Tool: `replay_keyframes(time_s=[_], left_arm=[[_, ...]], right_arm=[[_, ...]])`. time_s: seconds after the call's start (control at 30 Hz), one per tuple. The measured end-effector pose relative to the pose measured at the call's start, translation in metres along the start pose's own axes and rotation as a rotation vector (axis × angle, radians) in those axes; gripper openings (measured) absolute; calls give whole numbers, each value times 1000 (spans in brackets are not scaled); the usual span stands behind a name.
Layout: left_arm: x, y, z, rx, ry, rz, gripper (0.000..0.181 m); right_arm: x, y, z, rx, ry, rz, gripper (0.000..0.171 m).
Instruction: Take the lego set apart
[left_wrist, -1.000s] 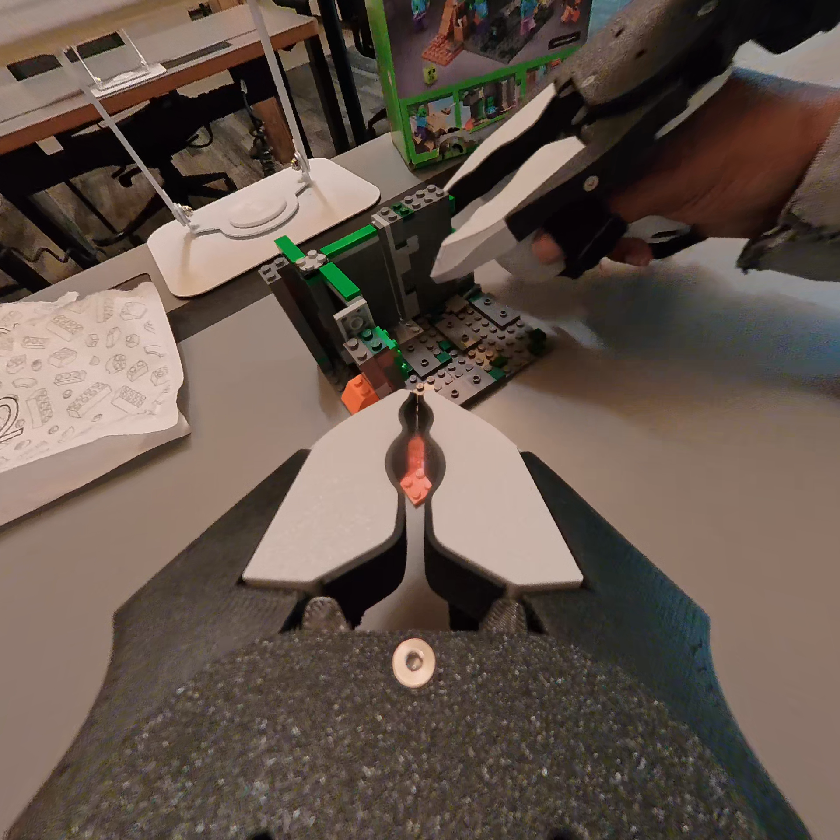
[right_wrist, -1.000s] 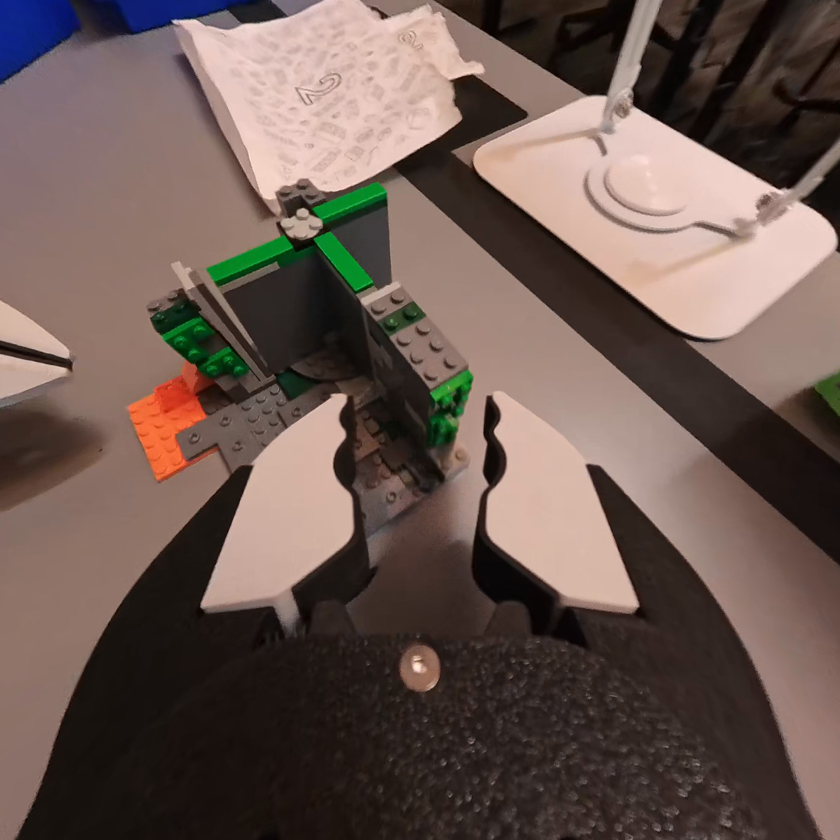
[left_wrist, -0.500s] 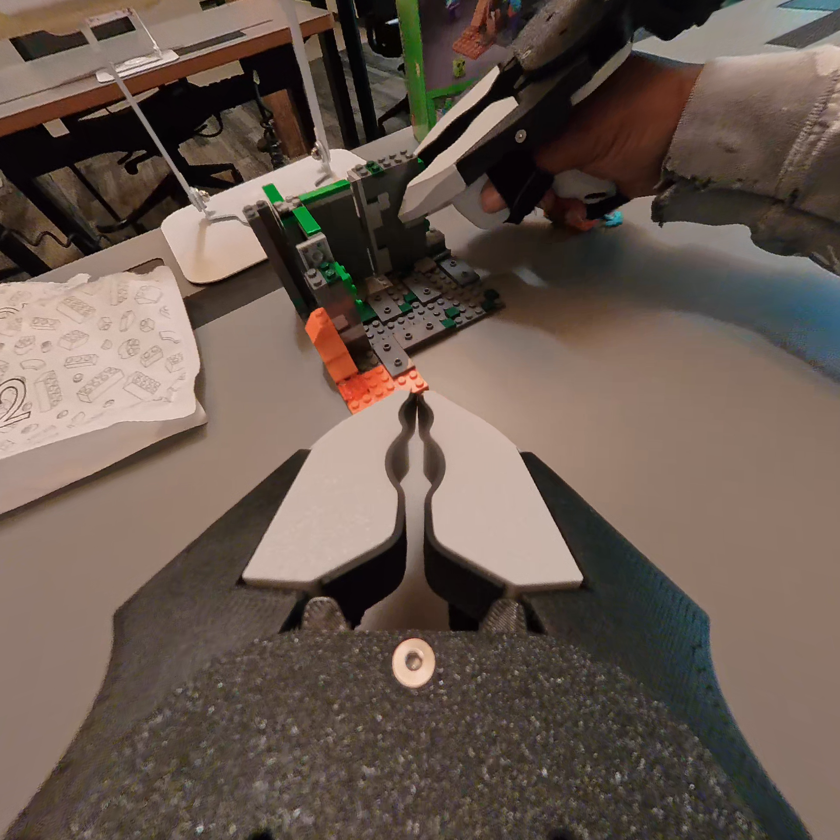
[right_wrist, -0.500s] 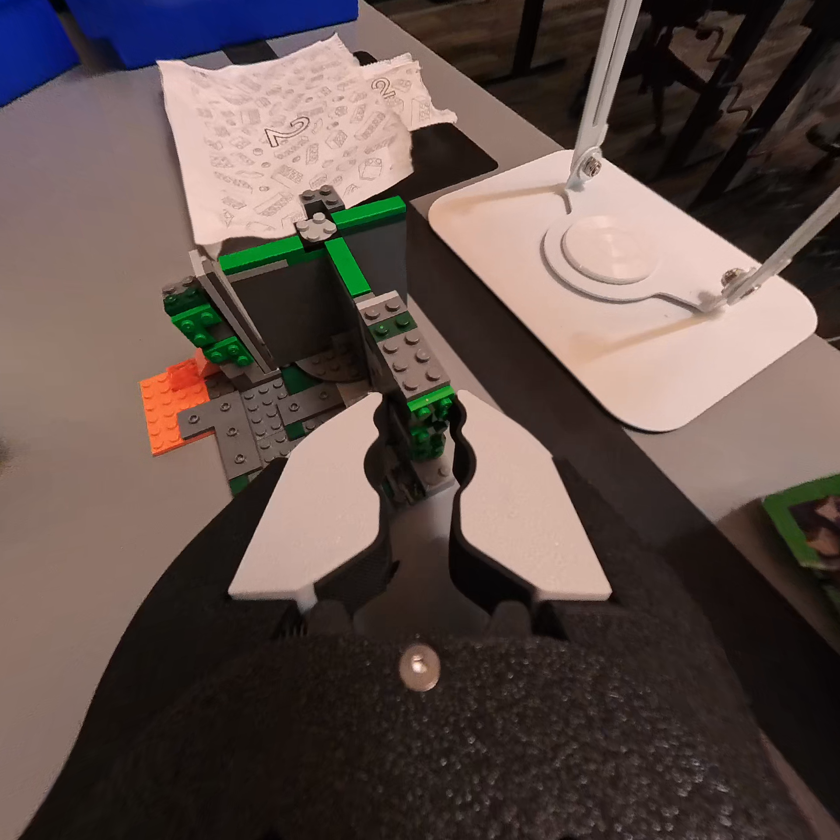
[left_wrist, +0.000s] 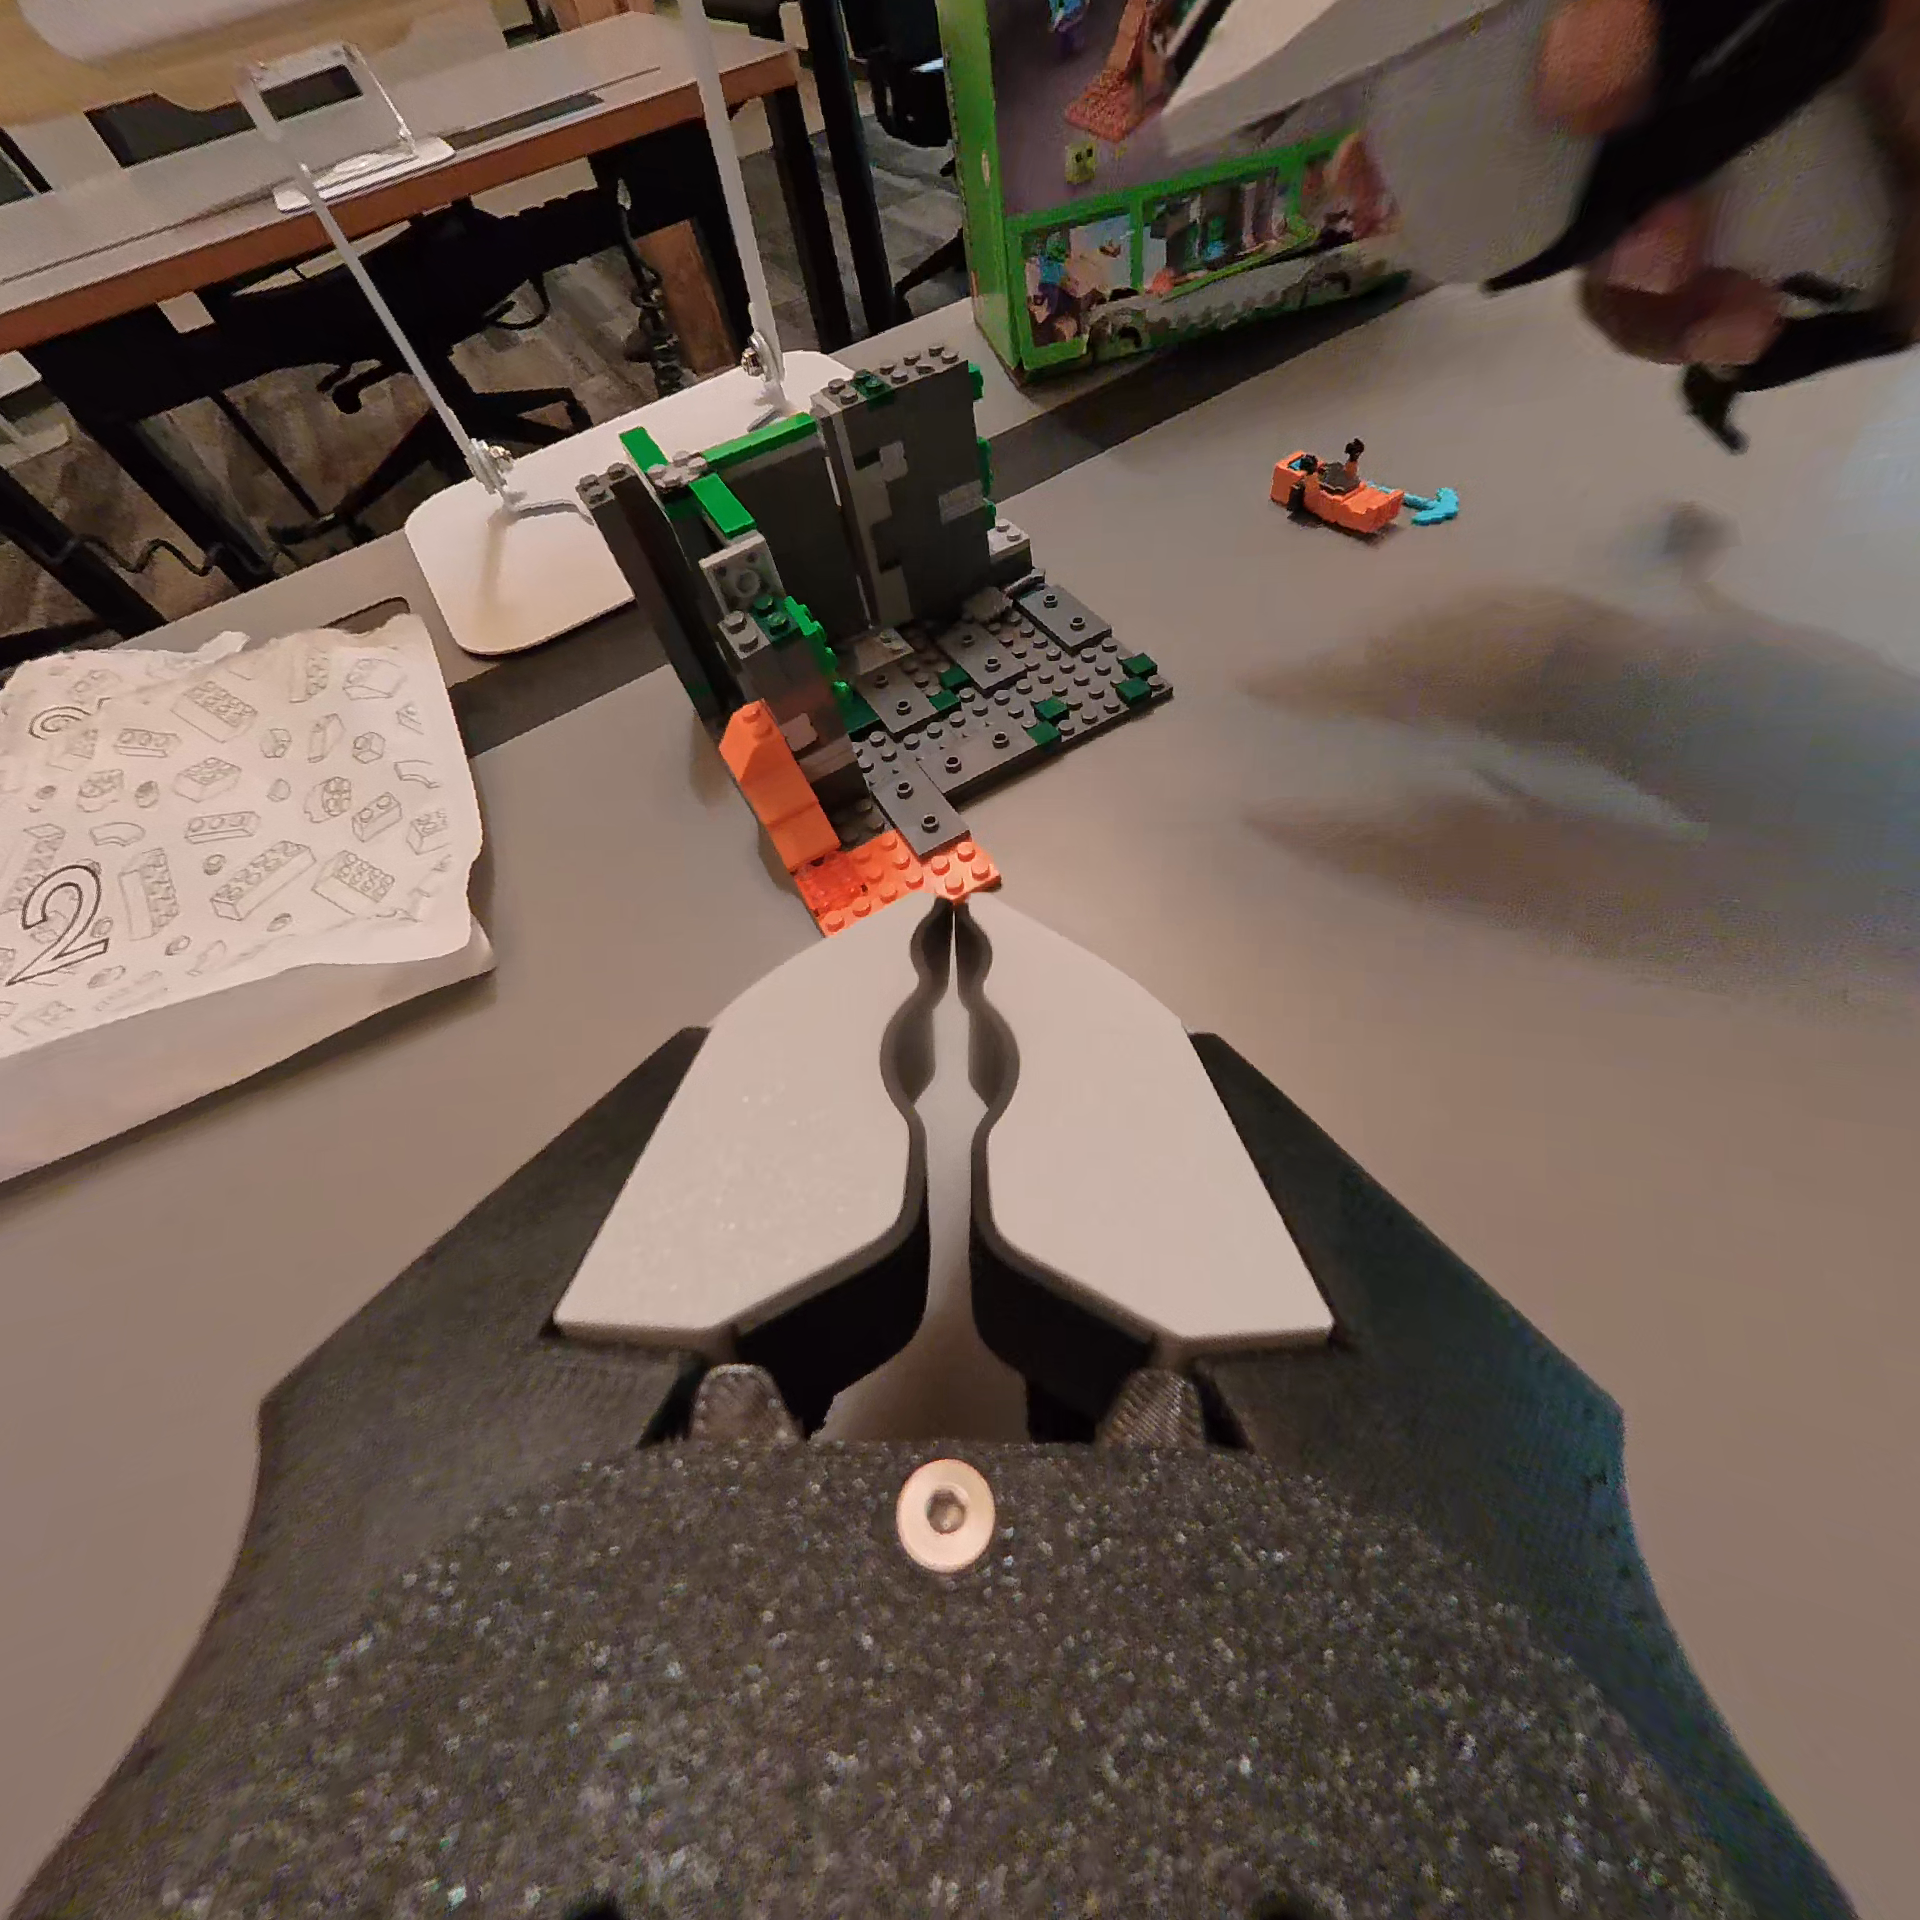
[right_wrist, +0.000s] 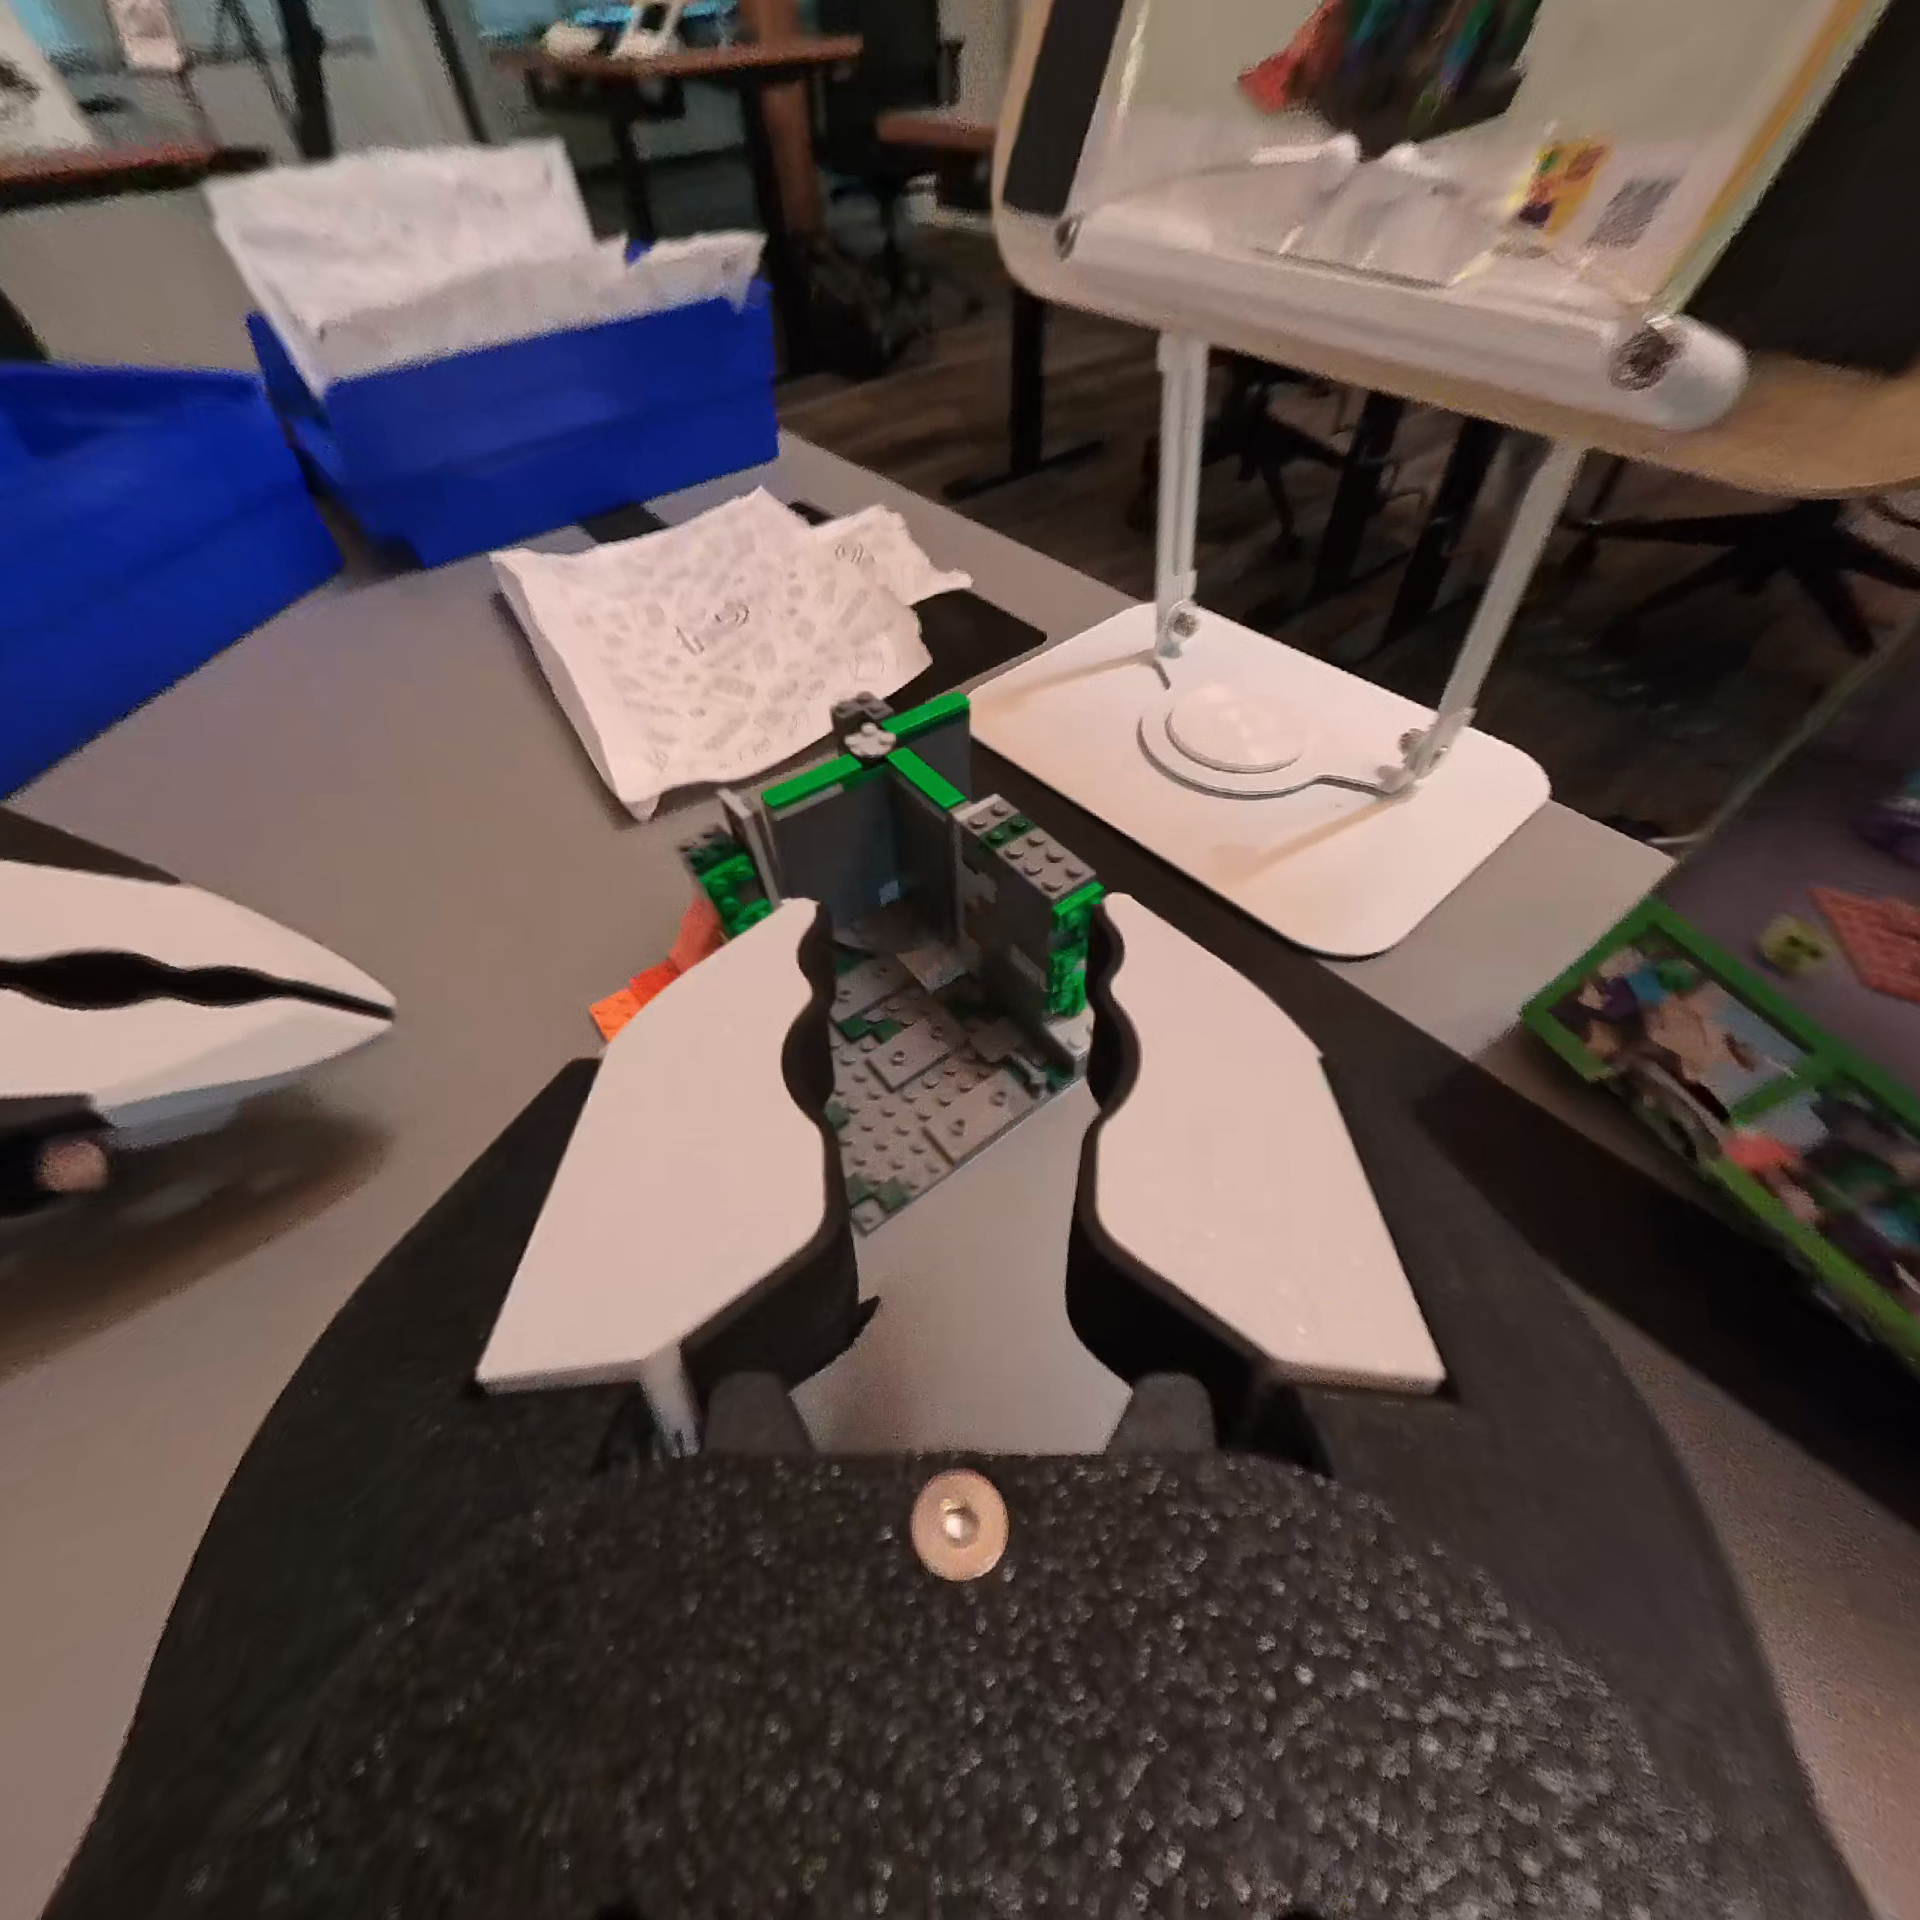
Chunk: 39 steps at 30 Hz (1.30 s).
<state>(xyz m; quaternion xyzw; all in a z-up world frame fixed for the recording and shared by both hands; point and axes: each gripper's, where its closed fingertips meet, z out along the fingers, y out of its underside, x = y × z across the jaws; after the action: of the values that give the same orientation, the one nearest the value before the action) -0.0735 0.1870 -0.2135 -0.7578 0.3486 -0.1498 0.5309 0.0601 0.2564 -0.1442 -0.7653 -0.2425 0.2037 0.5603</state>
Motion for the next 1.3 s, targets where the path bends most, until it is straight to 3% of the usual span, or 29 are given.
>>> replay_keyframes(time_s=[0.2, 0.57, 1.0, 1.17, 1.3], left_arm=[[2, 1, 3, -8, -35, 38, 0], [-1, -3, 13, -5, -93, 32, 0], [-28, -14, 44, -13, -158, -28, 0], [-33, -5, 39, -35, -144, -10, 3], [-31, -3, 35, -36, -144, 25, 4]], right_arm=[[-28, 16, -28, -13, 126, 50, 40], [-15, 54, -9, -69, 315, 55, 0], [-9, 85, 26, -220, 305, 22, 0], [-5, 87, 36, -259, 292, -5, 6], [4, 89, 51, -345, 240, -15, 22]])
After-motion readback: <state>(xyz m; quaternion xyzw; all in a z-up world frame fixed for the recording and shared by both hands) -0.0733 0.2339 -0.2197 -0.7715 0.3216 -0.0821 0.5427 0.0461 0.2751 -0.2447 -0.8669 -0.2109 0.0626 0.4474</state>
